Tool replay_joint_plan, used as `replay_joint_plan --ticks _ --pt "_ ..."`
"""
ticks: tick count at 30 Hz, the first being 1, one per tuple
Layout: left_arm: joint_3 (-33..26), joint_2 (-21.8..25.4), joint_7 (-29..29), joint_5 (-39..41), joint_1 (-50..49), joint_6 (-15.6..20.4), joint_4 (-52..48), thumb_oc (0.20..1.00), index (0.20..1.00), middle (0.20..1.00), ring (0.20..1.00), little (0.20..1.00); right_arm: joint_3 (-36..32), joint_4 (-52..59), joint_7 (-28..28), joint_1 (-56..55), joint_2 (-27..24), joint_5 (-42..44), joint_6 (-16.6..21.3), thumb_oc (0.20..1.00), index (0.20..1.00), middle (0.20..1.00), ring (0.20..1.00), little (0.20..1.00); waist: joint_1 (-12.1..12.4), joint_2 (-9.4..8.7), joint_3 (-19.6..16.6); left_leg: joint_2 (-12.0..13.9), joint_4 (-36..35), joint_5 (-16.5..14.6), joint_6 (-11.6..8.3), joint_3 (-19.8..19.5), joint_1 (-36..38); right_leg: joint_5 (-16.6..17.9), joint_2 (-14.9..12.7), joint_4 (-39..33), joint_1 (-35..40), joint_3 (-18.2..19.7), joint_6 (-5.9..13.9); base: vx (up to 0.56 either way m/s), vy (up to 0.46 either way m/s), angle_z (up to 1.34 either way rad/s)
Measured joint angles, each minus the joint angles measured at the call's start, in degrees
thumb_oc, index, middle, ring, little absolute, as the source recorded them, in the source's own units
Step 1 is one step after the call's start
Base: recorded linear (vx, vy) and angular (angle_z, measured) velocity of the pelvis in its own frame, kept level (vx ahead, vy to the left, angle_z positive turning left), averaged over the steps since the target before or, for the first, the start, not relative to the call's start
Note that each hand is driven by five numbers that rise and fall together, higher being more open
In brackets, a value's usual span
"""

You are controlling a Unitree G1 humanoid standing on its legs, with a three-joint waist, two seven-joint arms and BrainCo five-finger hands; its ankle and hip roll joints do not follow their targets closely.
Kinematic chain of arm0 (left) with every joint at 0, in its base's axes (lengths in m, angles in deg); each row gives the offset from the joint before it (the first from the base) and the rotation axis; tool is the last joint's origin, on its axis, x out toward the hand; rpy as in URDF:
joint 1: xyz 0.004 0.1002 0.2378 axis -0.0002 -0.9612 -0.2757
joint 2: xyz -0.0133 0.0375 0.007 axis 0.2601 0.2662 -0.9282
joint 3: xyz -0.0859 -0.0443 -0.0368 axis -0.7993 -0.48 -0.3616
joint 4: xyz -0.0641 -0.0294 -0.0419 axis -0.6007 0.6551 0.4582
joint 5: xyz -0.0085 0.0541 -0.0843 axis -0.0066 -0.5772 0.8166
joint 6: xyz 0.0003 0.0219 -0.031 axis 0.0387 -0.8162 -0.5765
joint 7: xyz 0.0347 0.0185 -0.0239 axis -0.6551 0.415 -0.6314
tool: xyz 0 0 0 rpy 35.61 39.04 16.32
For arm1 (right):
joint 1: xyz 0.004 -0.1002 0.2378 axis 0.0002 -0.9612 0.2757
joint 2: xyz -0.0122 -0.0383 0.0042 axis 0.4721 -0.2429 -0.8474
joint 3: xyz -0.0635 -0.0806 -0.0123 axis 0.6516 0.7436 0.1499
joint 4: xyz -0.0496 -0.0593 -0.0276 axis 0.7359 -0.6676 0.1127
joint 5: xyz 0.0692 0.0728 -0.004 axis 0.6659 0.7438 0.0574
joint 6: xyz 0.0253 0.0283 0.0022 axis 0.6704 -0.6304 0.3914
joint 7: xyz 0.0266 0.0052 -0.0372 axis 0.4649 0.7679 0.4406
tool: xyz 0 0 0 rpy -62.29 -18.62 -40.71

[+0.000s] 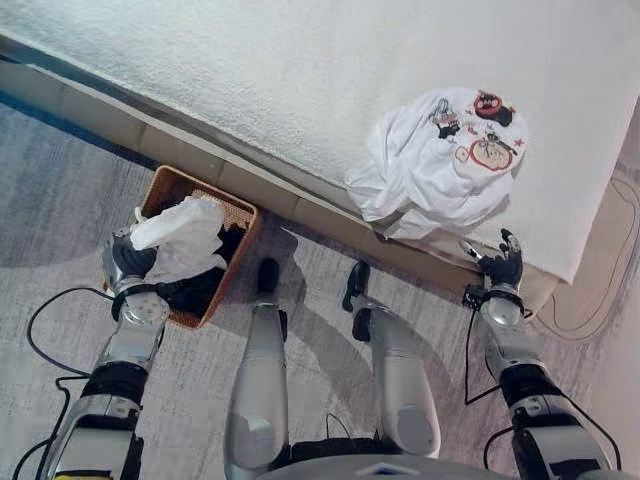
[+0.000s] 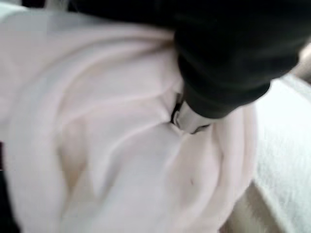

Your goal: Pick up clothes into the bucket

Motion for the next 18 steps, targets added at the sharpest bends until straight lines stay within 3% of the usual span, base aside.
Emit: replay_joint_plan --ticks 1,2,10,18 --pt "0.1 0.1 0.0 -0.5 0.5 0.0 0.5 0.787 0.787 0.787 0.787 0.787 0.0 1.1 -0.3 0.1 -0.1 0.0 0.3 1.000 1.000 1.000 1.000 1.000 0.0 0.01 0.0 0.2 0.7 -0.3 0.20 0.1 -0.9 0.0 0.0 0.4 -0.8 0.1 -0.04 0.07 0.037 -0.14" --pt "0.1 0.2 -0.1 -1.0 1.8 -0.6 1.6 1.000 1.000 1.000 1.000 1.000 0.0 2.6 -1.0 0.6 -0.1 0.0 1.0 1.000 1.000 1.000 1.000 1.000 -0.1 0.00 0.0 0.2 1.9 -0.6 0.24 0.2 -2.6 0.2 0.2 0.9 -2.4 0.5 -0.17 -0.01 0.032 -0.12" --pt "1.6 2.9 -0.6 -4.8 4.2 -6.0 5.3 1.000 1.000 1.000 1.000 1.000 0.5 6.1 -5.0 4.0 -0.3 -0.8 2.7 1.000 1.000 1.000 1.000 1.000 -1.6 -0.60 0.2 0.7 4.9 -2.0 0.58 1.7 -6.2 1.5 0.8 1.1 -5.3 2.1 0.21 -0.01 0.019 -0.11" --pt "0.1 3.4 -0.6 -6.8 3.6 -7.7 2.7 1.000 1.000 1.000 1.000 1.000 0.7 1.0 -8.1 12.1 -5.6 -1.8 0.1 1.000 1.000 1.000 1.000 1.000 -1.1 -0.85 0.3 0.9 4.0 -1.5 0.89 2.3 -7.2 2.6 0.8 0.3 -6.5 2.3 0.05 -0.01 0.000 -0.02"
